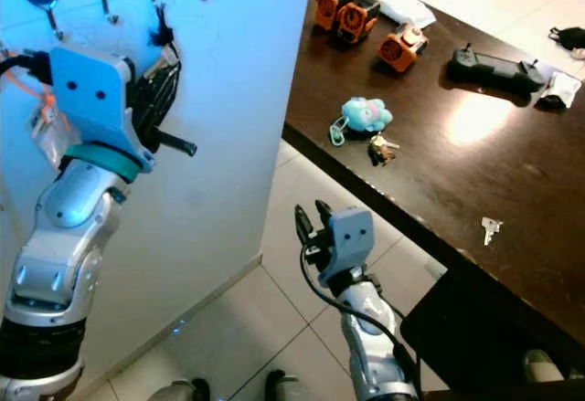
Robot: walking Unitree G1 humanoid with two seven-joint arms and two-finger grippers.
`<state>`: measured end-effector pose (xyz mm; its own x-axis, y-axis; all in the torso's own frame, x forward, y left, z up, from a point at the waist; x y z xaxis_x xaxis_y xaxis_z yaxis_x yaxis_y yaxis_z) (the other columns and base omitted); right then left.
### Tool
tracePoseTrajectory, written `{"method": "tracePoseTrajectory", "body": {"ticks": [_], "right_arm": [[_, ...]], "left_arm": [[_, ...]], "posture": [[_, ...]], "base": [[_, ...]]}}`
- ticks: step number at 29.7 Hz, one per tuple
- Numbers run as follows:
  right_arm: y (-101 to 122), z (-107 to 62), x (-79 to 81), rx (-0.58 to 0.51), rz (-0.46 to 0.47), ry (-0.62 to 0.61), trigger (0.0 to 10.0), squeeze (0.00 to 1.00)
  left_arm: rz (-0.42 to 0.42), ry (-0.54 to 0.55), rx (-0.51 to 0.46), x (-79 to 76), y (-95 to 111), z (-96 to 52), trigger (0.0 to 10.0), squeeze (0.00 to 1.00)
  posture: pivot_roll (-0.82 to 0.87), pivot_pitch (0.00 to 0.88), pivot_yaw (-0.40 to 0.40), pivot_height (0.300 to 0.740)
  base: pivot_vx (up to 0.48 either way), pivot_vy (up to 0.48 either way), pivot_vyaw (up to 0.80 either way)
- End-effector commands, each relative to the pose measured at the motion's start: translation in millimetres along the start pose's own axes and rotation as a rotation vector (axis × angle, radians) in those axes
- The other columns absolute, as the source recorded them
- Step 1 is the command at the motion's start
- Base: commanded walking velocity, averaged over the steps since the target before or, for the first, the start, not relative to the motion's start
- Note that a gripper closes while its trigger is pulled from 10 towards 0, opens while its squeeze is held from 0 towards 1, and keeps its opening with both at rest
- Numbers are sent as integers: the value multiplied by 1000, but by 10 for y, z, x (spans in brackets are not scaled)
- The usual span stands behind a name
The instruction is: Hang keys on a hook
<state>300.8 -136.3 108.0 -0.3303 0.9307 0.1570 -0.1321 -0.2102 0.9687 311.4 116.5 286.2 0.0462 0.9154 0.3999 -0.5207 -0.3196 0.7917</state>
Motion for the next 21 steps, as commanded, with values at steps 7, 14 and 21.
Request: {"method": "tracePoseTrajectory", "body": {"ticks": [7,14,21], "right_arm": [[-62,-57,-32,22,-7,-8,10000,0],[-88,-97,-54,32,-9,-18,10000,0],[-364,-264,-111,146,-16,-38,10000,0]], "left_arm": [[16,-27,-32,-99,-13,-178,10000,1000],[-38,-138,-1,-182,-106,-388,10000,0],[-22,-439,405,-588,-1070,-1196,10000,0]], "posture": [[-33,132,10,740],[-39,137,10,740],[-25,137,1,740]], "base": [[0,0,0],[0,0,0],[0,0,0]]}}
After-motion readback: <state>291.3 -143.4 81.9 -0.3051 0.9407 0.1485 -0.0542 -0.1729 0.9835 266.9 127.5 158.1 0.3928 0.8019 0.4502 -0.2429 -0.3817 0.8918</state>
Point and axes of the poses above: a point about 5 cm out from each wrist's last joint towards the gripper, its own z axis pointing out of the wrist towards the gripper, its own y axis along the axis of the wrist's last joint, x = y × z, the point moved 1 cm from there along z, pointing out of the wrist towards the gripper, and after that the axes turned 12 degrees about z, right-handed, at the moved point
